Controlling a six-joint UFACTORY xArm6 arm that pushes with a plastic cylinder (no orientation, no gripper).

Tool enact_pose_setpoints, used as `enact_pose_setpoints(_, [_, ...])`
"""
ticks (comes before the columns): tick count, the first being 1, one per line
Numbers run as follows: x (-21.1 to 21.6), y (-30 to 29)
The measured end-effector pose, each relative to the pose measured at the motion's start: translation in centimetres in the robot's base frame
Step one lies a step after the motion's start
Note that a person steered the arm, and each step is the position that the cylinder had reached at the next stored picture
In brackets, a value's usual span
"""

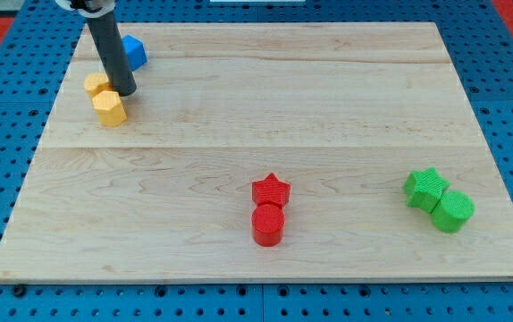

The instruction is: Push the yellow hexagon towards the center

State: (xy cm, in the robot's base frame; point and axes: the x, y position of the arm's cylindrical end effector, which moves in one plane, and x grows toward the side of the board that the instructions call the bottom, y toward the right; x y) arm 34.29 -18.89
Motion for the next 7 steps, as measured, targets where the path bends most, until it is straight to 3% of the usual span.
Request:
enact_pose_setpoints(1, [5.3,3.3])
enact_pose_setpoints(2, [10.9,0.1])
enact_pose_setpoints(3, [10.6,-8.3])
enact_pose_setpoints(4, [4.8,-3.2])
enact_pose_setpoints(5, [5.1,4.1])
enact_pose_setpoints(6, [9.0,6.3])
enact_pose_setpoints(7, [7.5,-0.9])
